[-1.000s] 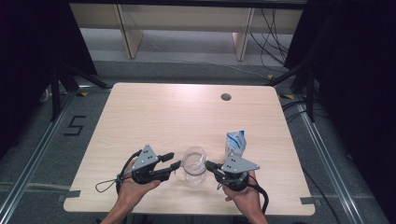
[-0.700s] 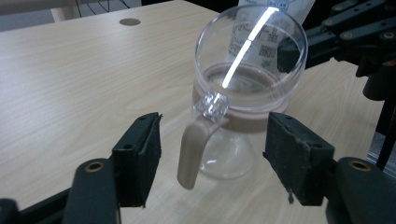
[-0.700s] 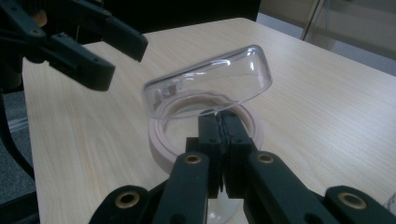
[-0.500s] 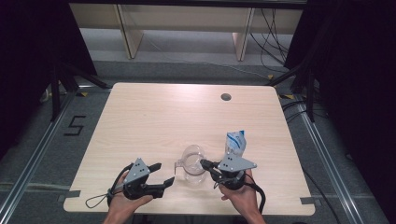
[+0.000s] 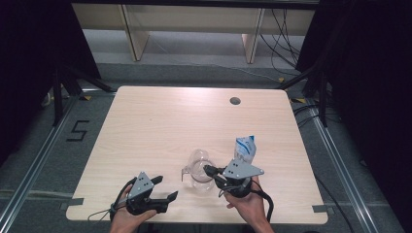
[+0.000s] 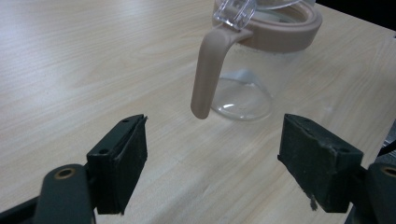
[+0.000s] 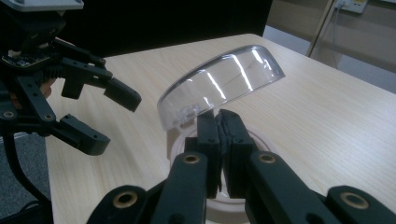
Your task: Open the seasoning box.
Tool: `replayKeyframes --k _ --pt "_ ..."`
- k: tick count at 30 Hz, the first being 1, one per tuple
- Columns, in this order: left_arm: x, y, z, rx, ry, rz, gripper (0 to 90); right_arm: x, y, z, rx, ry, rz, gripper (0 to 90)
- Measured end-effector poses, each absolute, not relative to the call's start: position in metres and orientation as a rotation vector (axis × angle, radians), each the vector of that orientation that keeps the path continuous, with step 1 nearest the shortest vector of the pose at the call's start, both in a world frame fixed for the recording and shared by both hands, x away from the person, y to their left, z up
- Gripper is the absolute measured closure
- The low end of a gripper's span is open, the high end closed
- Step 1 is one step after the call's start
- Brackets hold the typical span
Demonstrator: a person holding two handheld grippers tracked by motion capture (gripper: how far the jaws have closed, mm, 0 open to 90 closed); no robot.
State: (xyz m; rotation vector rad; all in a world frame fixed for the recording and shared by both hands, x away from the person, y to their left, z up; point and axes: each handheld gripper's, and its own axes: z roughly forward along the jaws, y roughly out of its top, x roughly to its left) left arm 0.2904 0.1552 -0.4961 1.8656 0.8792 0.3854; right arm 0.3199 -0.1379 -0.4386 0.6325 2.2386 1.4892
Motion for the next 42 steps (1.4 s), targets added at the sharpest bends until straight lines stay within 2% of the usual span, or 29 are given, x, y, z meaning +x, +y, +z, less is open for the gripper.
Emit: replayKeyframes --k 22,25,27,35,42 --pt "0.280 0.157 -0.501 1.857 0.910 0.385 22.7 0.317 -0.121 -0.431 0.573 2.248 1.502 87.3" --pt "0.282 0.160 -0.501 1.887 0.872 0.432 22.7 0.317 -0.116 -0.431 0.566 2.242 1.509 87.2" --pt "0.279 0.158 -0.501 1.873 0.913 0.390 22.7 0.316 -0.113 -0.431 0.552 2.255 1.502 86.9" --pt "0.281 0.159 -0.501 1.867 0.912 0.397 22.7 0.315 -0.107 -0.432 0.538 2.258 1.510 86.8" --pt "0.281 0.160 -0.501 1.866 0.915 0.399 22.7 0.314 -0.107 -0.433 0.543 2.253 1.531 83.2"
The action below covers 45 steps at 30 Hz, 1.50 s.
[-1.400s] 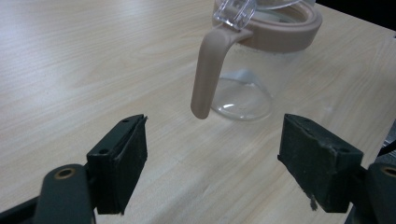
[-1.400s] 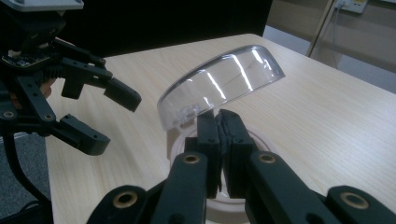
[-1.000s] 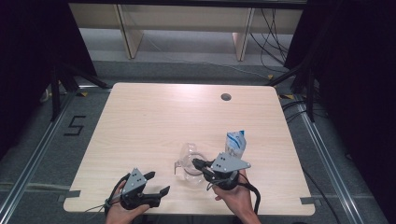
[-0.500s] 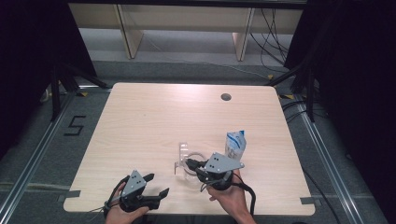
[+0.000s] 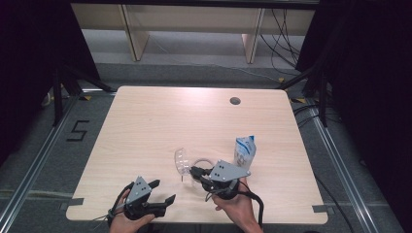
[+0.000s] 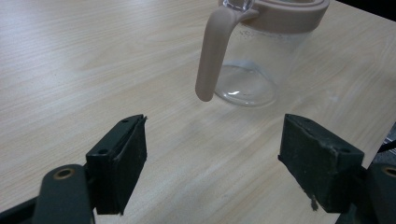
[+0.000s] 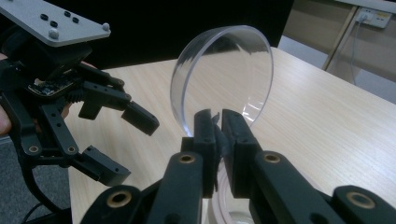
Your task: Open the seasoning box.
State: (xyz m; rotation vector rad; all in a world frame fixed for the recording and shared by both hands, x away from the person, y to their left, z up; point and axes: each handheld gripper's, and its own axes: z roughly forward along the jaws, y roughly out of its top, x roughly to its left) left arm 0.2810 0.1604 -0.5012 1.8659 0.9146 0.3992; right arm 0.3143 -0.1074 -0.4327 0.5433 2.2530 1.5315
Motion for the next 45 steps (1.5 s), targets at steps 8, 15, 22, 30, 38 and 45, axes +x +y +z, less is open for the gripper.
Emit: replayKeyframes --k 8,15,22,30,38,45 --pt "0.281 0.162 -0.501 1.874 0.903 0.402 22.6 0.306 -0.122 -0.429 0.597 2.206 1.536 61.6" --pt "0.281 0.160 -0.501 1.866 0.914 0.395 22.6 0.291 -0.145 -0.428 0.664 2.160 1.519 49.3" --pt "0.282 0.162 -0.500 1.876 0.902 0.411 22.6 0.284 -0.166 -0.436 0.762 2.149 1.524 45.6" --pt "0.282 0.161 -0.500 1.875 0.903 0.410 22.6 0.278 -0.186 -0.442 0.825 2.123 1.489 43.3" --pt "0.281 0.162 -0.500 1.875 0.904 0.409 22.5 0.275 -0.200 -0.448 0.886 2.078 1.459 38.7" --pt "0.281 0.160 -0.501 1.866 0.913 0.400 22.5 0.273 -0.212 -0.451 0.909 2.041 1.409 36.0"
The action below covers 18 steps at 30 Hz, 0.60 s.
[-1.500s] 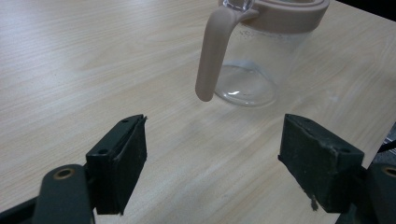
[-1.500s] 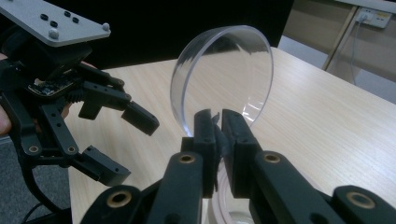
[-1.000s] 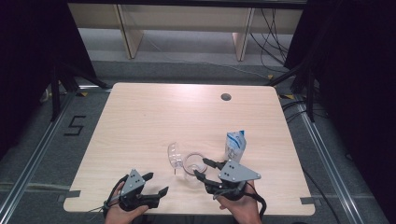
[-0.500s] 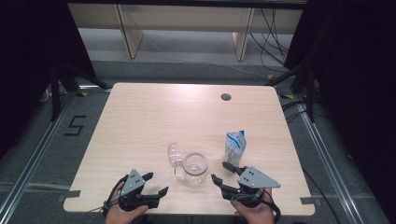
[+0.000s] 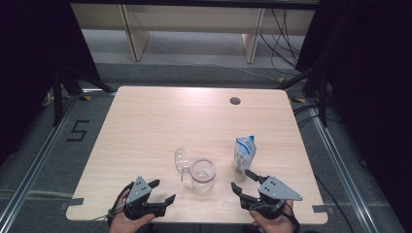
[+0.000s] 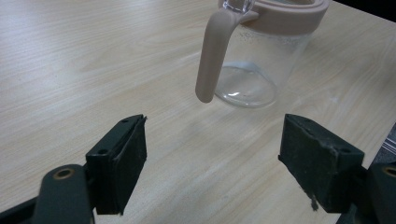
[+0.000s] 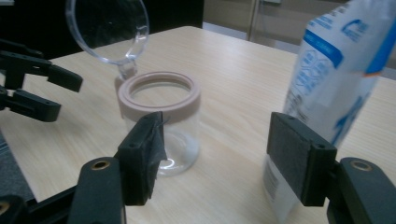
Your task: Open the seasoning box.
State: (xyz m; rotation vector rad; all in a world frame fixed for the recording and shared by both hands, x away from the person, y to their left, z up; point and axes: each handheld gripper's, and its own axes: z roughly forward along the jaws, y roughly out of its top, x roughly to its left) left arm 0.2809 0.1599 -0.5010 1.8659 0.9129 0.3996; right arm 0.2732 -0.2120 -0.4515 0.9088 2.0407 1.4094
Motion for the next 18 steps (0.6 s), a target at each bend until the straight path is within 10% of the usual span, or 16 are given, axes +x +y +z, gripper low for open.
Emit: replayKeyframes --k 18 --pt "0.281 0.158 -0.502 1.868 0.916 0.401 22.6 0.288 -0.231 -0.470 1.099 1.955 1.369 28.4"
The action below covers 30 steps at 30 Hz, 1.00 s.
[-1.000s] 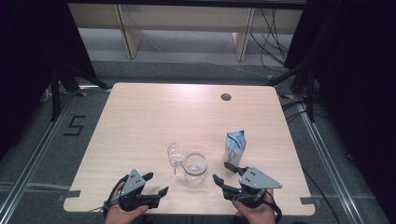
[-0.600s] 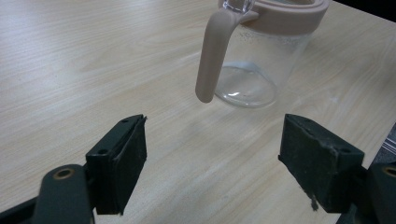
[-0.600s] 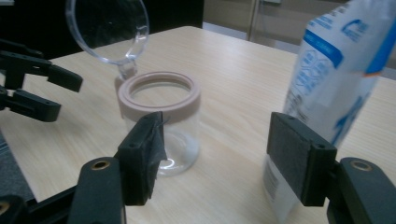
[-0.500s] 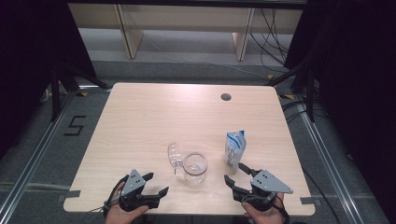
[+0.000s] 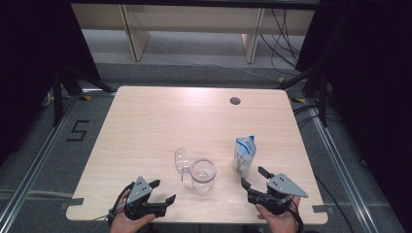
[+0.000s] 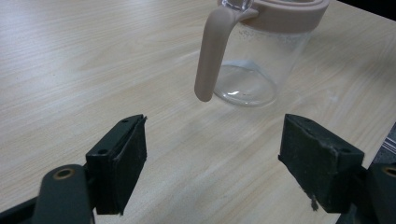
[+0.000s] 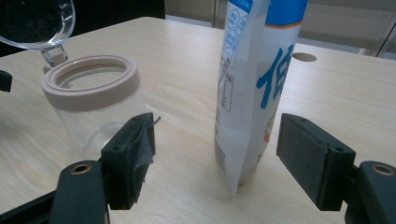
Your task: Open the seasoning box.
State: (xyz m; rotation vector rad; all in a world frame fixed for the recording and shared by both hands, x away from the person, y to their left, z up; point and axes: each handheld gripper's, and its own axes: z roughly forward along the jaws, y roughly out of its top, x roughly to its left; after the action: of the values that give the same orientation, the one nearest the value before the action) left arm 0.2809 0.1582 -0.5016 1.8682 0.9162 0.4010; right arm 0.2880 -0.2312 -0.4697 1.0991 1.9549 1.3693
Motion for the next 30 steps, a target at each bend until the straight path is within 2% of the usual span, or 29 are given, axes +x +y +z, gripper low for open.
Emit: replayKeyframes --k 9,17,30 --pt "0.281 0.158 -0.502 1.863 0.909 0.397 22.6 0.306 -0.229 -0.481 1.161 1.931 1.296 25.3" --pt "0.282 0.158 -0.502 1.867 0.904 0.398 22.7 0.326 -0.225 -0.487 1.123 1.905 1.291 15.4" --pt "0.282 0.158 -0.502 1.863 0.908 0.394 22.7 0.339 -0.213 -0.495 1.113 1.906 1.315 16.2"
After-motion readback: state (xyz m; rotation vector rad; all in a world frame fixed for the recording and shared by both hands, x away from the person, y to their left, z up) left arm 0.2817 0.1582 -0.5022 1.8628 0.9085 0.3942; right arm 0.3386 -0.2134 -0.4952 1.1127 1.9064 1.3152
